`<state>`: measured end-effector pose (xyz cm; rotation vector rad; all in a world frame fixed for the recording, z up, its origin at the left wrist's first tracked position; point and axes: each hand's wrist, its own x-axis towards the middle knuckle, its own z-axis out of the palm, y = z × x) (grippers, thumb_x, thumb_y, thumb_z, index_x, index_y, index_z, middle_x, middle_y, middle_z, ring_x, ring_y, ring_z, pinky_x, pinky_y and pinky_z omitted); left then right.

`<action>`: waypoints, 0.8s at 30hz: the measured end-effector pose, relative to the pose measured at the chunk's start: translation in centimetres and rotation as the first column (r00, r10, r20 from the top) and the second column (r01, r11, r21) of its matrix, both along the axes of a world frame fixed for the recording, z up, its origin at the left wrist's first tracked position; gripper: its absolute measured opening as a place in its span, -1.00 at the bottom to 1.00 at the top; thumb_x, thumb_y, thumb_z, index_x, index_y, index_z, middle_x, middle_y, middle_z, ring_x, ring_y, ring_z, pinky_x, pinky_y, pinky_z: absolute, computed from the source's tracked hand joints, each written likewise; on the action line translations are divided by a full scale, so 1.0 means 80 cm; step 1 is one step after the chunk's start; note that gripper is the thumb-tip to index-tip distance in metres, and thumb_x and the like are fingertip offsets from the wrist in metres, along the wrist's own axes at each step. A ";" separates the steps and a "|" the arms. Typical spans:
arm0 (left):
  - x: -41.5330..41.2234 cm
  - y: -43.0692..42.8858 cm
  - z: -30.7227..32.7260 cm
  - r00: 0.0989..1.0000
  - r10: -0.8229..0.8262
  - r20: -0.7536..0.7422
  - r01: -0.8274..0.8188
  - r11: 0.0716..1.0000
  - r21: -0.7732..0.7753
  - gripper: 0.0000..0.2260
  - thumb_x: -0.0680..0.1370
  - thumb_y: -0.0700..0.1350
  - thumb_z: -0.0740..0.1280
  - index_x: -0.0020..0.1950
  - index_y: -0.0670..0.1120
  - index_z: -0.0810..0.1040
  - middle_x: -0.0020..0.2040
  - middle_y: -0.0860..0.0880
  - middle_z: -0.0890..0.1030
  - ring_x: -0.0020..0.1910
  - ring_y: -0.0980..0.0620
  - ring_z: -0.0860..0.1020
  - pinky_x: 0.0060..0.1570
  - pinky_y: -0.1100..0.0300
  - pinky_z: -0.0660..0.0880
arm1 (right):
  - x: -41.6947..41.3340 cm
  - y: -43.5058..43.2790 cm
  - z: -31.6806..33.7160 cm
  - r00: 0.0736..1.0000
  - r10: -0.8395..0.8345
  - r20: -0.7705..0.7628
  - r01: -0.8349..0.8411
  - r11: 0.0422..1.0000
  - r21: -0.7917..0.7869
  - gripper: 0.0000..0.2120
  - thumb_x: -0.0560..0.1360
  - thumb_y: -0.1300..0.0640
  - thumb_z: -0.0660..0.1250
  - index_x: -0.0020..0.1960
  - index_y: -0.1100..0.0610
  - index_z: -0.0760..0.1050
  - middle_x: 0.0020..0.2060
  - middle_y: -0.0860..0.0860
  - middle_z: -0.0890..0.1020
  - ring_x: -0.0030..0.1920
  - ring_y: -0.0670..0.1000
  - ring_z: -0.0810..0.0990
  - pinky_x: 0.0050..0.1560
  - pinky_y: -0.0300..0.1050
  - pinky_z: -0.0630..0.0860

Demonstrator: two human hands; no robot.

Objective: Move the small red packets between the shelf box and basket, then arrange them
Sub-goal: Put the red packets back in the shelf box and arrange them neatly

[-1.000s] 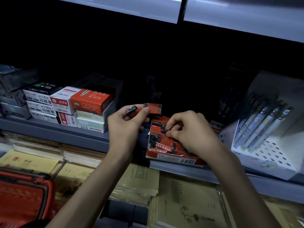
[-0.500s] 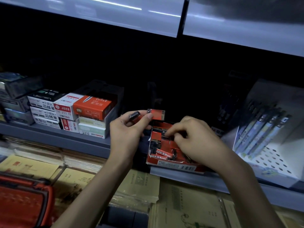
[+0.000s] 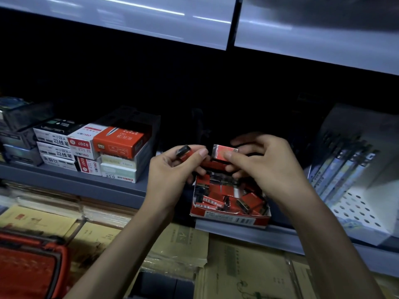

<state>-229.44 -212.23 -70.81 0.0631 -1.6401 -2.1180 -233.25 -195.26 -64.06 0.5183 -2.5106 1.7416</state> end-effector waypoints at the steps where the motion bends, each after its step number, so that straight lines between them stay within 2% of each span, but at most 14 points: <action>1: -0.002 -0.001 -0.001 1.000 0.016 0.006 -0.016 1.000 0.016 -0.88 0.55 -0.17 0.47 0.05 -0.17 0.72 -0.13 -0.17 0.73 -0.27 0.06 0.60 -0.32 0.24 0.45 | -0.002 0.003 0.000 1.000 -0.010 0.006 0.009 1.000 0.012 -0.81 0.47 0.21 0.53 0.05 0.12 0.59 -0.16 0.09 0.69 -0.26 0.02 0.74 -0.21 -0.14 0.65; 3: -0.004 -0.004 -0.004 0.999 0.049 0.023 -0.050 0.998 0.036 -0.90 0.55 -0.17 0.47 0.01 -0.17 0.72 -0.12 -0.20 0.73 -0.26 0.03 0.58 -0.29 0.21 0.43 | -0.005 0.008 -0.002 1.000 -0.016 0.018 0.015 0.998 0.068 -0.82 0.43 0.26 0.55 -0.03 0.13 0.60 -0.24 0.09 0.71 -0.28 0.04 0.74 -0.15 -0.07 0.68; 7: -0.005 -0.006 -0.008 0.997 0.070 0.040 -0.071 0.996 0.044 -0.92 0.56 -0.17 0.46 -0.01 -0.16 0.72 -0.10 -0.16 0.74 -0.27 0.10 0.58 -0.29 0.23 0.43 | -0.009 0.013 -0.010 1.000 -0.005 0.018 0.001 0.981 0.196 -0.84 0.45 0.30 0.53 -0.08 0.10 0.63 -0.30 0.07 0.72 -0.30 0.00 0.73 -0.21 -0.16 0.66; 9: -0.006 -0.006 -0.009 0.996 0.073 0.041 -0.075 0.997 0.034 -0.91 0.56 -0.16 0.46 -0.01 -0.17 0.71 -0.11 -0.19 0.74 -0.28 0.09 0.58 -0.30 0.25 0.44 | -0.009 0.012 -0.011 1.000 -0.003 0.018 -0.001 0.973 0.232 -0.83 0.45 0.30 0.53 -0.06 0.07 0.63 -0.27 0.05 0.72 -0.30 -0.03 0.73 -0.22 -0.20 0.65; 14: -0.009 -0.006 -0.010 0.994 0.096 0.056 -0.098 0.994 0.049 -0.88 0.56 -0.15 0.46 0.00 -0.19 0.70 -0.12 -0.16 0.74 -0.29 0.10 0.59 -0.32 0.27 0.45 | -0.012 0.011 -0.017 1.000 0.014 0.020 -0.019 0.950 0.312 -0.82 0.47 0.26 0.52 -0.06 0.00 0.65 -0.18 0.02 0.70 -0.26 -0.05 0.73 -0.12 -0.08 0.69; 18: -0.011 -0.007 -0.010 0.993 0.094 0.073 -0.099 0.993 0.068 -0.86 0.56 -0.14 0.46 0.00 -0.22 0.70 -0.13 -0.11 0.74 -0.31 0.12 0.59 -0.34 0.29 0.46 | -0.011 0.010 -0.018 1.000 0.026 -0.016 -0.019 0.945 0.327 -0.85 0.45 0.22 0.50 -0.12 -0.04 0.67 -0.21 -0.02 0.68 -0.25 -0.08 0.68 -0.05 -0.04 0.67; 20: -0.011 -0.008 -0.011 0.993 0.093 0.073 -0.098 0.992 0.073 -0.87 0.56 -0.14 0.46 0.00 -0.21 0.70 -0.13 -0.12 0.74 -0.30 0.12 0.59 -0.34 0.28 0.46 | -0.011 0.011 -0.015 1.000 0.010 -0.023 -0.003 0.963 0.270 -0.91 0.43 0.15 0.47 -0.12 -0.03 0.67 -0.20 0.00 0.67 -0.17 -0.04 0.69 0.03 0.03 0.67; 22: -0.010 -0.007 -0.010 0.993 0.091 0.071 -0.096 0.993 0.071 -0.87 0.56 -0.14 0.46 -0.01 -0.21 0.70 -0.13 -0.12 0.74 -0.30 0.12 0.59 -0.33 0.28 0.45 | -0.007 0.012 -0.011 0.999 0.036 0.003 -0.036 0.982 0.185 -0.89 0.41 0.04 0.42 -0.08 -0.06 0.68 -0.10 0.05 0.67 -0.07 0.05 0.72 0.08 0.16 0.66; 24: -0.009 -0.007 -0.010 0.994 0.085 0.065 -0.089 0.994 0.063 -0.88 0.56 -0.15 0.46 -0.01 -0.20 0.71 -0.12 -0.13 0.74 -0.30 0.12 0.59 -0.33 0.28 0.45 | -0.005 0.013 -0.008 0.996 0.085 0.031 -0.089 0.985 0.146 -0.84 0.50 0.10 0.39 0.00 -0.10 0.69 -0.01 0.08 0.67 -0.05 0.08 0.74 0.05 0.16 0.67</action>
